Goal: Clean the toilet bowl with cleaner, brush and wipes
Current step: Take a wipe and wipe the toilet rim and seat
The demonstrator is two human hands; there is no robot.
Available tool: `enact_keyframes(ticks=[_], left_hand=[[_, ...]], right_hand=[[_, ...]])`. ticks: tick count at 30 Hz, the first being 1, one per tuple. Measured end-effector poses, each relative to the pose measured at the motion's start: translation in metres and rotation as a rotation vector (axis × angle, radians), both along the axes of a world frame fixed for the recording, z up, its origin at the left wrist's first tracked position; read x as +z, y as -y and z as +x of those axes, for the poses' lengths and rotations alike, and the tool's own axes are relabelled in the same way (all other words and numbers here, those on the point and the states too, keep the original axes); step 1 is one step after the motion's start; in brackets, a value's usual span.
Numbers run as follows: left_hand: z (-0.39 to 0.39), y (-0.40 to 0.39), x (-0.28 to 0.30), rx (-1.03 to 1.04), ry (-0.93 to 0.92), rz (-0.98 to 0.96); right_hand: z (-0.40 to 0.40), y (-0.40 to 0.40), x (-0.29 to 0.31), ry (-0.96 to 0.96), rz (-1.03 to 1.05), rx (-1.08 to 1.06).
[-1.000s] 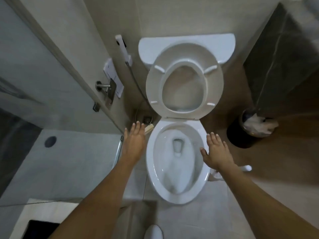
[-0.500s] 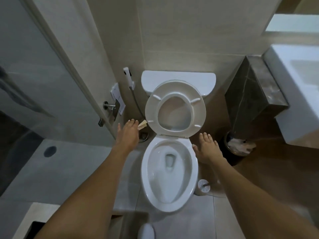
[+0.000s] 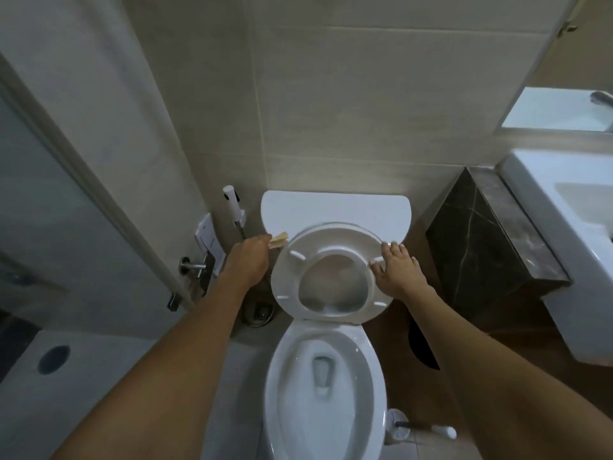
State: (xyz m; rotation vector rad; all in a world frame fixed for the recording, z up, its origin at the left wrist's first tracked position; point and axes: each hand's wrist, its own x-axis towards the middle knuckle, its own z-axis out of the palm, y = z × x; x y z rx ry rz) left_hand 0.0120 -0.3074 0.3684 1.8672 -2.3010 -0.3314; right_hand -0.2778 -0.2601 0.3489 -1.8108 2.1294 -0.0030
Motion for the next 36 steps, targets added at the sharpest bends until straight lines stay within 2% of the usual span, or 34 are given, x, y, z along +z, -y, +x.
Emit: enact_keyframes(ticks=[8, 14, 20, 25, 33, 36], left_hand=[[-0.02, 0.103, -0.002, -0.079, 0.096, -0.07], [-0.051, 0.12, -0.035, -0.204, 0.138, -0.045], [-0.075, 0.107, -0.053, -0.309, 0.123, -0.047], [-0.073, 0.089, -0.057, -0.311, 0.021, -0.025], [-0.068, 0.013, -0.05, -0.367, -0.024, -0.032], [-0.062, -0.022, -0.051, -0.374, 0.03, -0.017]], right_hand=[[0.023, 0.084, -0.01, 0.017, 0.007, 0.02], [0.022, 0.099, -0.025, 0.113, -0.025, 0.019], [0.017, 0.099, -0.027, 0.09, -0.035, 0.064], [0.016, 0.084, -0.027, 0.07, -0.043, 0.1], [0.025, 0.019, -0.026, 0.036, -0.047, 0.152], [0.027, -0.013, -0.031, -0.033, -0.061, 0.201]])
